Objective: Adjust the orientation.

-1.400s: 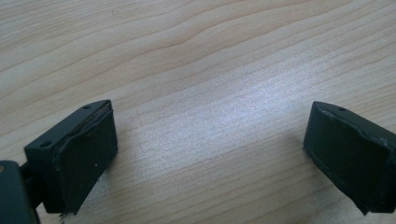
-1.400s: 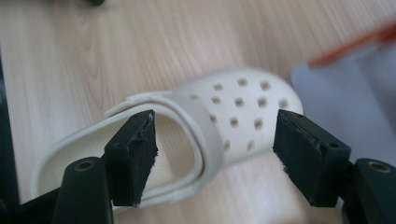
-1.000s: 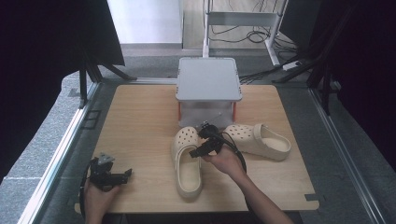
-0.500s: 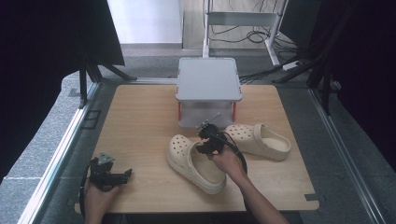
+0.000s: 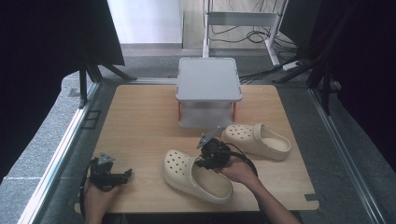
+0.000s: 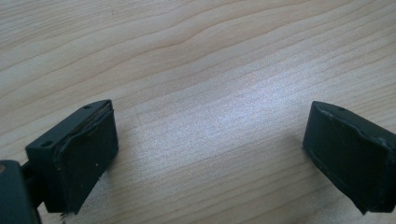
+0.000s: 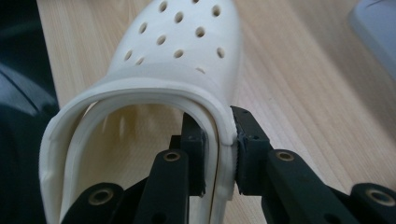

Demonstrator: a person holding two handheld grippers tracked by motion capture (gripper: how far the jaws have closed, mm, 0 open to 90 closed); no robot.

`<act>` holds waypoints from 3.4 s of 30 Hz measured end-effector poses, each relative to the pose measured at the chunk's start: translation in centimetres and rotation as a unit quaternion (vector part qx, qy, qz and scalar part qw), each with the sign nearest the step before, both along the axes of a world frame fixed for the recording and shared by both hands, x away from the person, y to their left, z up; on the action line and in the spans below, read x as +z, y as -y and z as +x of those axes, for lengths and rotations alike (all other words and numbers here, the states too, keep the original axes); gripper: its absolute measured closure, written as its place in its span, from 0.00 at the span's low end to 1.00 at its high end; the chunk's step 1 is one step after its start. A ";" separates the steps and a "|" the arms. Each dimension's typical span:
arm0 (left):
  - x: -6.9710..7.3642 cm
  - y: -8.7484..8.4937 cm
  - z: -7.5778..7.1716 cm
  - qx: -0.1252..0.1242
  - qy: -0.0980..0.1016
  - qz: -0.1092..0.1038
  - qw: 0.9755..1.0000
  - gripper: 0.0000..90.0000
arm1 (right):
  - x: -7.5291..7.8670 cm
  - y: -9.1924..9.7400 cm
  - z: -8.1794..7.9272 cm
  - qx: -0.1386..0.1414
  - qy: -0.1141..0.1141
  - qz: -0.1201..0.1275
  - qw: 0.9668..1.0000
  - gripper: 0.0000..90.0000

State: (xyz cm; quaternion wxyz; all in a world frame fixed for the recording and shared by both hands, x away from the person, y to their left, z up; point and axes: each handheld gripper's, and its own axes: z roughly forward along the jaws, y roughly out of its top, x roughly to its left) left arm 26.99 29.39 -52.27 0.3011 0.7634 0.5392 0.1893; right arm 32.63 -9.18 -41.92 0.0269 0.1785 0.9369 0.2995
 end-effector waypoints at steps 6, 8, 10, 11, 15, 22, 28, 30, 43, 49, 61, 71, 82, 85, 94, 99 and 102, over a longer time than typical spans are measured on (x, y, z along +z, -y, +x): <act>0.0 0.0 0.0 0.000 0.000 0.000 1.000 0.03 | -1.7 0.4 0.5 0.005 -0.009 0.011 1.000 0.84; 0.0 0.0 0.0 0.000 0.000 0.000 1.000 0.03 | -2.1 0.6 0.6 0.008 0.000 0.004 1.000 0.83; 0.0 0.0 0.0 0.000 0.000 0.000 1.000 0.03 | -2.1 0.8 0.7 0.005 -0.008 0.011 1.000 0.78; 0.0 0.0 0.0 0.000 0.000 0.000 1.000 0.03 | -2.0 1.0 0.8 0.007 -0.017 0.017 1.000 0.72; 0.0 0.0 0.0 0.000 0.000 0.000 1.000 0.03 | -0.7 1.8 0.5 -0.001 0.004 0.023 1.000 0.47; 0.0 0.0 0.0 0.000 0.000 0.000 1.000 0.04 | 1.0 4.3 0.7 -0.032 0.027 0.034 0.999 0.24; 0.0 0.0 -0.1 0.001 -0.001 0.000 1.000 0.04 | 1.7 8.0 1.0 -0.059 0.033 0.062 0.996 0.11; 0.0 0.1 -0.1 0.001 0.000 -0.001 1.000 0.04 | 1.8 8.8 1.1 -0.065 0.029 0.067 0.995 0.06; 0.0 0.1 -0.1 0.000 0.000 0.000 1.000 0.04 | 3.4 15.5 0.6 -0.131 0.045 0.055 0.989 0.09; 0.0 0.1 -0.1 0.000 0.000 0.000 1.000 0.04 | 3.4 18.4 1.3 -0.162 0.043 0.029 0.985 0.14; 0.0 0.1 -0.1 0.000 0.000 0.000 1.000 0.04 | 1.1 21.4 4.0 -0.193 0.036 -0.018 0.980 0.44; 0.0 0.1 -0.1 0.000 0.000 0.000 1.000 0.04 | -0.4 20.7 7.1 -0.156 0.013 -0.011 0.988 0.59; 0.0 0.1 -0.1 0.000 0.000 0.000 1.000 0.04 | -1.1 19.1 8.2 -0.150 -0.010 -0.024 0.988 0.85; 0.0 0.1 -0.1 0.000 0.000 0.000 1.000 0.04 | -0.8 18.3 7.3 -0.148 0.000 -0.018 0.989 0.86; 0.0 0.1 -0.1 0.001 0.000 0.000 1.000 0.04 | 1.6 15.2 5.0 -0.184 0.006 -0.003 0.983 0.85; 0.0 0.0 -0.1 -0.001 0.000 0.001 1.000 0.04 | 2.4 11.5 3.8 -0.188 0.018 0.000 0.982 0.85; 0.0 0.0 -0.1 -0.001 0.000 0.001 1.000 0.04 | 2.4 9.5 3.6 -0.189 0.017 0.003 0.982 0.85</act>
